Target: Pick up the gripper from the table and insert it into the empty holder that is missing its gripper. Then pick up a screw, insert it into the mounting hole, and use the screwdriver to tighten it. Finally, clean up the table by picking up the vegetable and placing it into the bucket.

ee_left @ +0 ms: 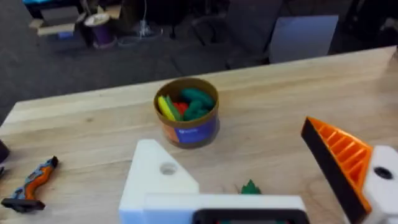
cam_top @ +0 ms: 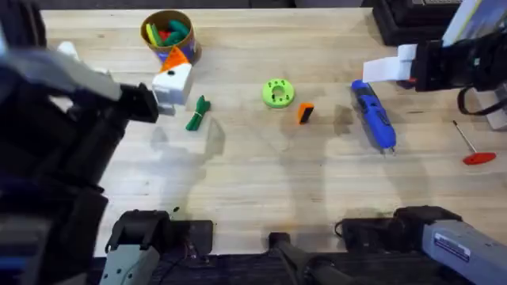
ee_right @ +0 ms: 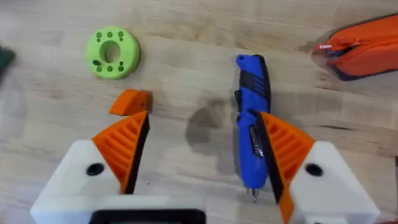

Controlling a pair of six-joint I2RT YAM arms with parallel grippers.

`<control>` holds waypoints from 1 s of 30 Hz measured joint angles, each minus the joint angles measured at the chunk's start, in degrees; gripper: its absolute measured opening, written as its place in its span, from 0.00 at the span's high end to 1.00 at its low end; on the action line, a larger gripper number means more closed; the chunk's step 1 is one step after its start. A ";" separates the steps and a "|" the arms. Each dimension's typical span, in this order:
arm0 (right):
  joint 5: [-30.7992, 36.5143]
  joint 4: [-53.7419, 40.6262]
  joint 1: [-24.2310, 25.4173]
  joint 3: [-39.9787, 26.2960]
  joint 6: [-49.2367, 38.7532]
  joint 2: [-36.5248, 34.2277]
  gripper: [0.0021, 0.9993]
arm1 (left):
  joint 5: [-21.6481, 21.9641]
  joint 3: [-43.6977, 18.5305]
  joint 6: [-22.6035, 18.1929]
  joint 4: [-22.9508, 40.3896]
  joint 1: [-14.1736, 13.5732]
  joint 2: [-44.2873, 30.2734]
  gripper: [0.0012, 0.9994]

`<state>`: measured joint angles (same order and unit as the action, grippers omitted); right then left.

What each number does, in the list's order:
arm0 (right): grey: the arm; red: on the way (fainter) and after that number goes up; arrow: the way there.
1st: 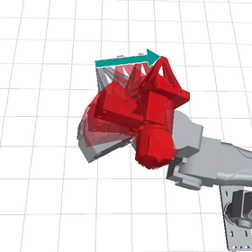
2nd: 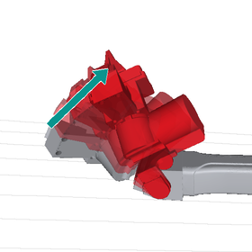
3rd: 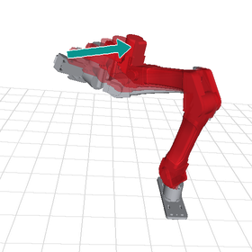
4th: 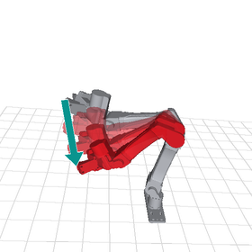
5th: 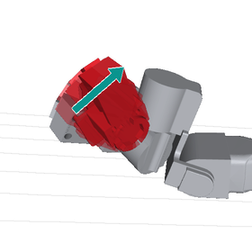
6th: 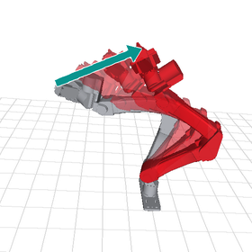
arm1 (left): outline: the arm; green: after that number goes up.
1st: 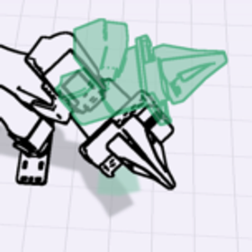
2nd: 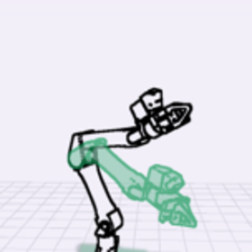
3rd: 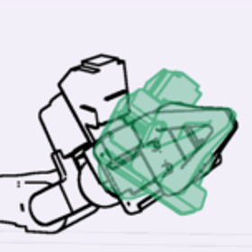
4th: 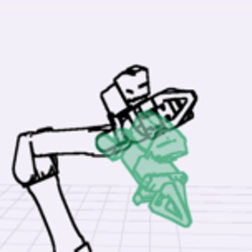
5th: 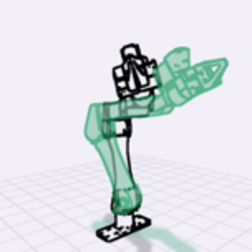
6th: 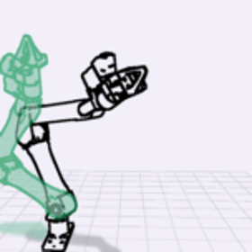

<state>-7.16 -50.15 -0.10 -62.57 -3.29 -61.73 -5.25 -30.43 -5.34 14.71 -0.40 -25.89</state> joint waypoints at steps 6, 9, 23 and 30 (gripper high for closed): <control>0.00 0.00 0.00 0.00 0.00 0.00 0.02 | -6.39 8.61 0.02 -7.30 3.52 6.45 0.01; 0.00 0.00 0.00 0.00 0.00 0.02 0.02 | -9.36 12.85 -0.01 -11.18 4.17 9.04 0.01; 0.00 0.00 0.00 0.00 0.00 0.02 0.02 | -18.26 23.01 6.68 -17.90 4.19 19.57 0.01; 0.00 0.00 0.00 0.00 0.00 0.00 0.02 | -25.47 26.20 8.75 -18.18 4.19 24.16 0.01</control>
<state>-7.16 -50.15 -0.10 -62.57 -3.29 -61.73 -30.72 -4.22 3.41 -3.46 3.79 -1.73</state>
